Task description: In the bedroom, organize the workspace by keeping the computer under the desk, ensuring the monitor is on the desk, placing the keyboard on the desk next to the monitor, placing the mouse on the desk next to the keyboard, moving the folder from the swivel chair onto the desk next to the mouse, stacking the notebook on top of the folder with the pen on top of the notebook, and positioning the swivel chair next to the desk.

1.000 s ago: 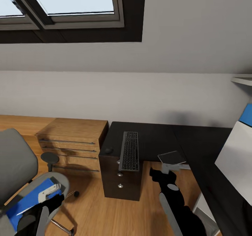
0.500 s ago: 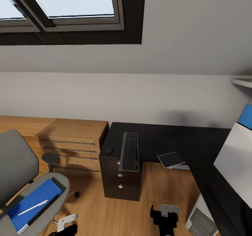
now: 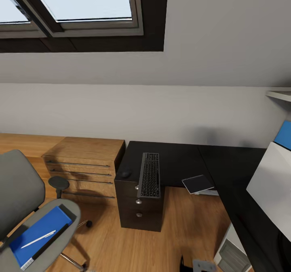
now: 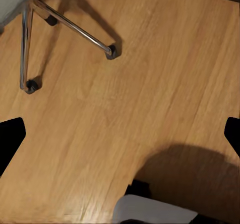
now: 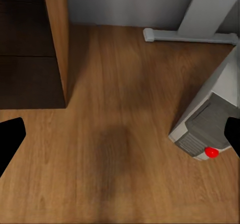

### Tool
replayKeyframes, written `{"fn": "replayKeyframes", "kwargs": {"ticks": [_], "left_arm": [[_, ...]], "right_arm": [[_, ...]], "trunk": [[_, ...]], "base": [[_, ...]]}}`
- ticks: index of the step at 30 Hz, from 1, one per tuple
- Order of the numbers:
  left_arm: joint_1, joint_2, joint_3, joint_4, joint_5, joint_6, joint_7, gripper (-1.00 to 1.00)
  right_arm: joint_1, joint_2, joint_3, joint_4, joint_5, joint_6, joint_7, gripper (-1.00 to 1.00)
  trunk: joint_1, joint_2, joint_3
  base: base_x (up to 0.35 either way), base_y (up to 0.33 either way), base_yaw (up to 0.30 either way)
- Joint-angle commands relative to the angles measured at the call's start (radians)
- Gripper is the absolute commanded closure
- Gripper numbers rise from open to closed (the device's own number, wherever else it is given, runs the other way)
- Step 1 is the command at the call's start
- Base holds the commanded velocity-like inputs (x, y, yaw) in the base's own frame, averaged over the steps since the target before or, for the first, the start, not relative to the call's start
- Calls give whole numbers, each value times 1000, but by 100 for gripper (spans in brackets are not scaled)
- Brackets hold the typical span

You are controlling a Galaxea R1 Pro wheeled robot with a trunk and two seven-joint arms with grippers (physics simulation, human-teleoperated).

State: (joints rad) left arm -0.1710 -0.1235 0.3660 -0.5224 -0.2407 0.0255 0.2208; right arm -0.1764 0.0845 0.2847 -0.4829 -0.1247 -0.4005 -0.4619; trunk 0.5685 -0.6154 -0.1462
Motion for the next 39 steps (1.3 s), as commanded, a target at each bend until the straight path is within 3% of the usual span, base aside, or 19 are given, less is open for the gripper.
{"fn": "replayKeyframes", "kwargs": {"ticks": [1,4,10,39], "left_arm": [[-1,1,6,8,-10,2,-1,-100],[-1,5,6,29,-9,0,-2,-100],[-1,6,6,41,-8,-1,-7,-100],[-1,8,7,89,-9,-69,-9,-100]], "right_arm": [[-1,-1,9,16,-10,-25,-5,-100],[-1,0,9,50,-10,-75,-4,-100],[-1,0,9,67,-10,-102,-3,-100],[-1,0,10,75,-9,-112,-1,-100]], "trunk": [[0,-1,-2],[0,-1,-2],[0,-1,-2],[0,-1,-2]], "base": [[0,0,0],[0,0,0],[0,0,0],[0,0,0]]}}
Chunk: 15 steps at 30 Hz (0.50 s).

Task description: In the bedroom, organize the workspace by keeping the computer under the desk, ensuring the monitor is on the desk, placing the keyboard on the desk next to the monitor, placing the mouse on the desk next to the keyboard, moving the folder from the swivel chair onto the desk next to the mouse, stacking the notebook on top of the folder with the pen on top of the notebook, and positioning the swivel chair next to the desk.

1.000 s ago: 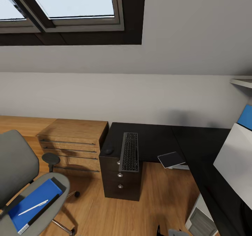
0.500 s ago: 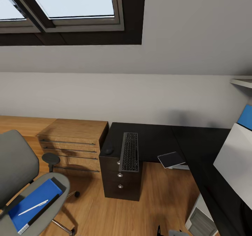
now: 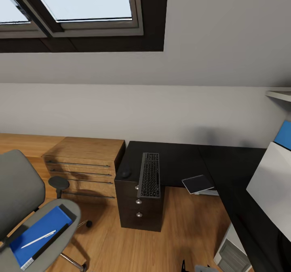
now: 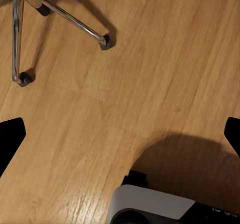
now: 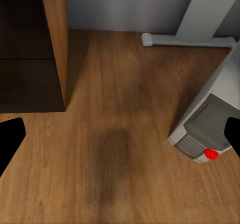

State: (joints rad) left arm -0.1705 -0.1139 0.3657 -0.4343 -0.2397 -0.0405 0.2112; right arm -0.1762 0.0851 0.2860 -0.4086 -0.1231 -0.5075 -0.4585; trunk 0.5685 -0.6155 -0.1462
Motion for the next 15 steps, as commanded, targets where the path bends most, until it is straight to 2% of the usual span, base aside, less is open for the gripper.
{"fn": "replayKeyframes", "kwargs": {"ticks": [1,6,15], "left_arm": [[-1,-1,7,1,-10,-4,0,-100],[-1,-1,7,1,-10,-4,0,-100],[-1,-2,7,2,-10,-4,0,-100]], "right_arm": [[-1,-1,9,1,-11,-5,-5,-100],[-1,0,9,1,-11,-5,-5,-100],[-2,1,10,1,-12,-5,-5,-100]], "trunk": [[0,-1,-2],[0,-1,-2],[0,-1,-1]], "base": [[-26,25,0],[-126,117,0],[-229,211,-13]]}}
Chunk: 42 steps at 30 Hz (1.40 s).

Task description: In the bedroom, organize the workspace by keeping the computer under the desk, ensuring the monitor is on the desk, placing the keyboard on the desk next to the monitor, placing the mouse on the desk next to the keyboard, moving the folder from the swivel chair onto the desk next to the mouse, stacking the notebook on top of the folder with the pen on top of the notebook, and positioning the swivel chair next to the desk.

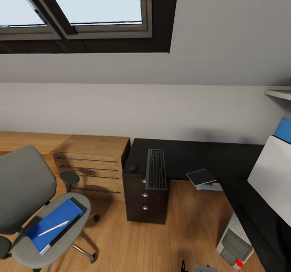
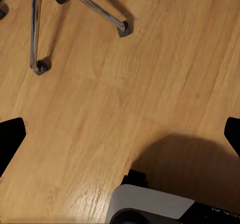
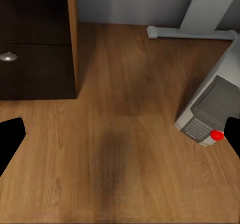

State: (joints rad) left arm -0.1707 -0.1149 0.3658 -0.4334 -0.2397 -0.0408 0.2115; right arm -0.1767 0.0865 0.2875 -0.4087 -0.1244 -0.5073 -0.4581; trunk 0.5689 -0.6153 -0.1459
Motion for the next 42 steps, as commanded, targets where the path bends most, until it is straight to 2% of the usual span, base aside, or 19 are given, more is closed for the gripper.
{"fn": "replayKeyframes", "kwargs": {"ticks": [1,10,23,25,27,28,30,42], "left_arm": [[-1,-1,7,1,-10,-4,0,-100],[-1,-1,7,1,-10,-4,0,-100],[-1,-2,7,1,-10,-4,0,-100],[-1,-2,7,1,-10,-4,0,-100],[-1,-2,7,1,-10,-4,0,-100],[-1,-2,7,1,-10,-4,0,-100],[-1,-3,7,1,-10,-4,0,-100],[-1,-3,7,1,-10,-4,0,-100]], "right_arm": [[-1,-1,8,1,-11,-5,-5,-100],[-1,-1,10,1,-9,-5,-3,-100],[-1,-1,12,2,-8,-5,0,-100],[-1,-1,20,3,-6,-5,3,-100],[-1,-1,42,10,-4,-5,10,-100],[-1,-1,78,28,-3,-5,16,-100],[-1,-1,87,35,-3,-5,18,-100],[-1,-1,97,42,-3,-5,20,-100]], "trunk": [[0,-2,-1],[0,-2,2],[0,-2,2],[0,-2,2],[0,-2,2],[0,-2,2],[0,-2,2],[0,-2,7]], "base": [[-237,216,-128],[-111,91,-173],[-9,7,-23],[-1,1,-2],[0,0,-1],[-84,77,0],[-140,130,0],[-197,179,-64]]}}
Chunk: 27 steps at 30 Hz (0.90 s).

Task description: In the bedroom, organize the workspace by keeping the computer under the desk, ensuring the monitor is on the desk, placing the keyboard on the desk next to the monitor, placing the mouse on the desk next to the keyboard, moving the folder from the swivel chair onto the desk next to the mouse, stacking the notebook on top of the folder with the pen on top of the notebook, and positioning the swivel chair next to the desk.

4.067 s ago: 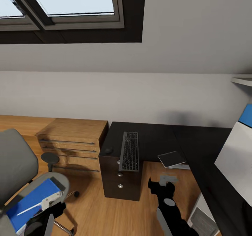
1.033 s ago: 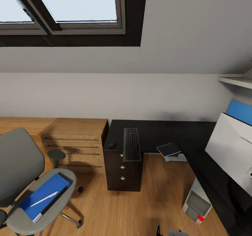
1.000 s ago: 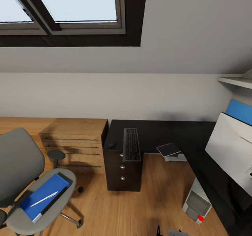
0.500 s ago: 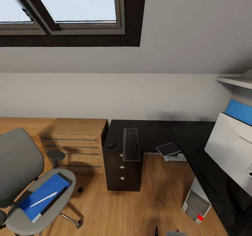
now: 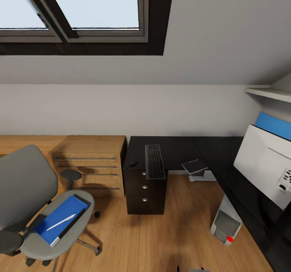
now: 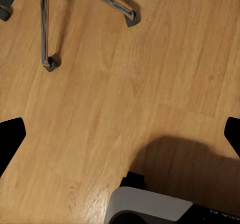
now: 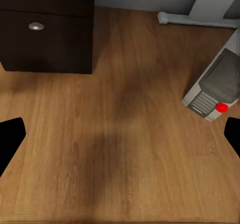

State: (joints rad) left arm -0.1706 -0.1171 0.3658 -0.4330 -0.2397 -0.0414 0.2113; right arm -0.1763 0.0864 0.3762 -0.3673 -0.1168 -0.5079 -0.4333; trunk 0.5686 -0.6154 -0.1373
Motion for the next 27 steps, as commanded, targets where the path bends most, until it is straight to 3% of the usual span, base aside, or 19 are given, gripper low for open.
{"fn": "replayKeyframes", "kwargs": {"ticks": [1,18,27], "left_arm": [[-1,-1,7,0,-10,-4,0,-100],[-1,-4,7,0,-9,-5,6,-100],[-1,-3,10,0,-7,-6,10,-100]], "right_arm": [[-1,0,9,1,-11,-5,-4,-100],[-1,1,10,1,-11,-4,-5,-100],[-1,1,10,1,-11,-5,-5,-100]], "trunk": [[0,-2,-1],[-57,103,48],[-92,166,76]], "base": [[-47,40,-126],[-9,8,-25],[-304,0,0]]}}
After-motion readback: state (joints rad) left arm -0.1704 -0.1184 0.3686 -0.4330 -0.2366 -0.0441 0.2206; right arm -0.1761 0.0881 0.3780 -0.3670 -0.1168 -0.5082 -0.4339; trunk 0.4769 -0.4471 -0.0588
